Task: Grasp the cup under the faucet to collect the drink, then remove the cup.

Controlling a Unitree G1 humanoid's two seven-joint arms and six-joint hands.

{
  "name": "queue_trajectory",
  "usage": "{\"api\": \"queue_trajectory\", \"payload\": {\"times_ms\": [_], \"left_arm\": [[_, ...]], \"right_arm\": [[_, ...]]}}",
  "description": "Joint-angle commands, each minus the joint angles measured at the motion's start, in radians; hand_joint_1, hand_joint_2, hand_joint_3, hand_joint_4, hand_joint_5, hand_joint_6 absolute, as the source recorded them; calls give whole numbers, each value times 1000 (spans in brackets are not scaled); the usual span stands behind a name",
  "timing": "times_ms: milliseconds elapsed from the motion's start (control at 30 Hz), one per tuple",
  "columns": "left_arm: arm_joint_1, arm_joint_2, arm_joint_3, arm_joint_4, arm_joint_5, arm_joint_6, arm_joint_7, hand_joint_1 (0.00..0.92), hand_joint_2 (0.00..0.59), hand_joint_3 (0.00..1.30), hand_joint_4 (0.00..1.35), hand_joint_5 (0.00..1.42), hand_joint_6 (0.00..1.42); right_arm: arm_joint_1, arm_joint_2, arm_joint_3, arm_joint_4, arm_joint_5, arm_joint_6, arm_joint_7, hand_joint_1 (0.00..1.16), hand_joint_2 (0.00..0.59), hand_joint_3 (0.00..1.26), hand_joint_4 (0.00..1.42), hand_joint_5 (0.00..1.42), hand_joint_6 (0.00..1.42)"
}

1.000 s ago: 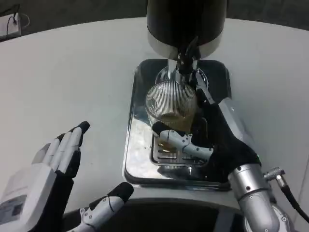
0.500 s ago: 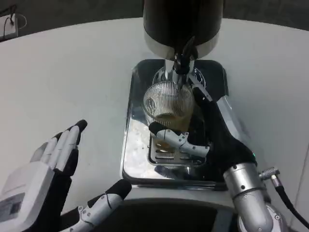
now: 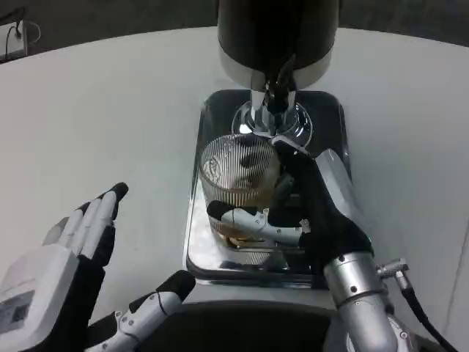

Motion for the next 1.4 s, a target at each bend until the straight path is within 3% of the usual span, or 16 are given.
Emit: {"api": "queue_trajectory", "payload": {"times_ms": [33, 400, 733, 1167, 1400], "left_arm": [[0, 11, 10, -12, -4, 11, -13, 0, 164, 0, 0, 0, 0], [-18, 8, -4, -3, -7, 14, -14, 0, 164, 0, 0, 0, 0], [-23, 6, -10, 3, -11, 9, -8, 0, 164, 0, 0, 0, 0], [-14, 1, -15, 5, -23, -3, 3, 0, 163, 0, 0, 0, 0], [-5, 3, -15, 2, -27, -12, 9, 0, 163, 0, 0, 0, 0]], "right_arm": [[18, 14, -6, 1, -6, -19, -43, 1112, 230, 555, 728, 964, 1405], [35, 14, -30, -42, 14, -32, -61, 1154, 189, 732, 924, 1164, 1424], [79, 9, -28, -138, 14, -28, -24, 1162, 156, 789, 965, 1199, 1424], [226, -7, 23, -320, 0, -22, 80, 1162, 136, 820, 1015, 1202, 1424], [290, -10, 13, -411, 11, -14, 104, 1162, 128, 826, 1018, 1202, 1424]]}}
